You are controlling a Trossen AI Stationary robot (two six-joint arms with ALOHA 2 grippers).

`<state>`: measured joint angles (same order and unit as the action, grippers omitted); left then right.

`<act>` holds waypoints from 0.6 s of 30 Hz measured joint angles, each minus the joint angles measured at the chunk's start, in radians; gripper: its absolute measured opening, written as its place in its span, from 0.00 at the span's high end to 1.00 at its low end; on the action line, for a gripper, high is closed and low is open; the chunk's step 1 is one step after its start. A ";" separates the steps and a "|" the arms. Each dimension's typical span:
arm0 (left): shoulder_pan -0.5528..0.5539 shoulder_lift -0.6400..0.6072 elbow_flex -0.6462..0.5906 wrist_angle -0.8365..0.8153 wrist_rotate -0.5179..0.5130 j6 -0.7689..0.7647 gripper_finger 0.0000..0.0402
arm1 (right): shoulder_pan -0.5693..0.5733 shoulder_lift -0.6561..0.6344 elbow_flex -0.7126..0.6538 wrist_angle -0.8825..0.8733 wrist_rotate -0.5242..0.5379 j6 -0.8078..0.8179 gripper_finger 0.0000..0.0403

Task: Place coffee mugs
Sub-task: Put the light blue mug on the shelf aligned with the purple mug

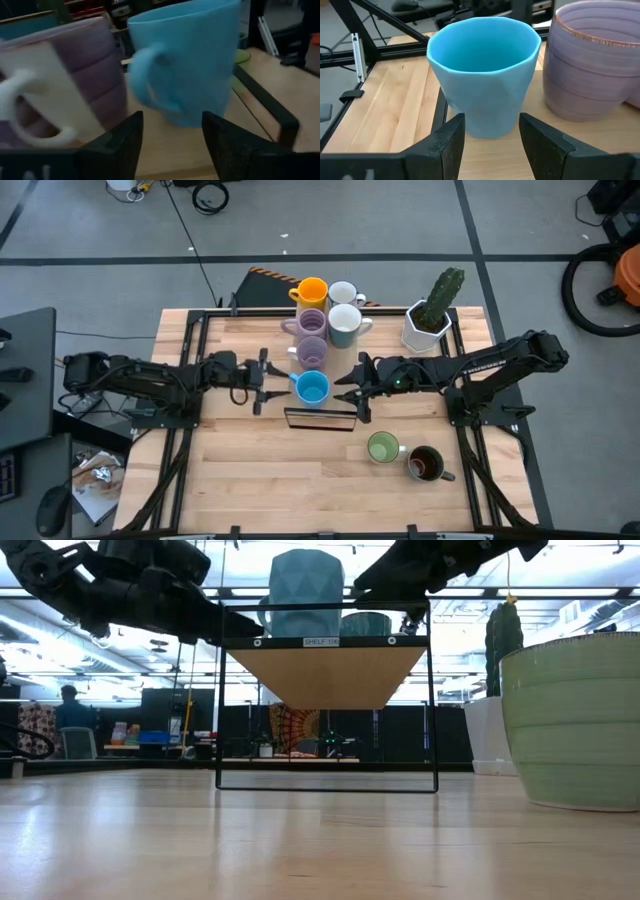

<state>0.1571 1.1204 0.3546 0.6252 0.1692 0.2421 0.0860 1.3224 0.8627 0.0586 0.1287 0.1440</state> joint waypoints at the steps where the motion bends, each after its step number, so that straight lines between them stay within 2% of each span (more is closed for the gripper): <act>1: 0.020 0.000 0.000 0.005 0.030 -0.012 0.45 | 0.000 0.000 0.000 0.000 0.000 0.000 0.52; 5: 0.079 0.011 0.022 0.026 0.142 -0.061 0.37 | 0.000 0.000 0.000 0.008 0.000 -0.001 0.52; 13: 0.074 0.054 0.057 0.006 0.193 -0.065 0.35 | 0.000 0.000 0.000 0.025 0.004 0.003 0.52; 18: 0.053 0.060 0.059 -0.008 0.192 -0.064 0.35 | 0.000 0.000 0.000 0.040 0.005 -0.002 0.52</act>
<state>0.2098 1.1809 0.4133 0.6169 0.3610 0.1778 0.0860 1.3228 0.8627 0.0990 0.1336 0.1425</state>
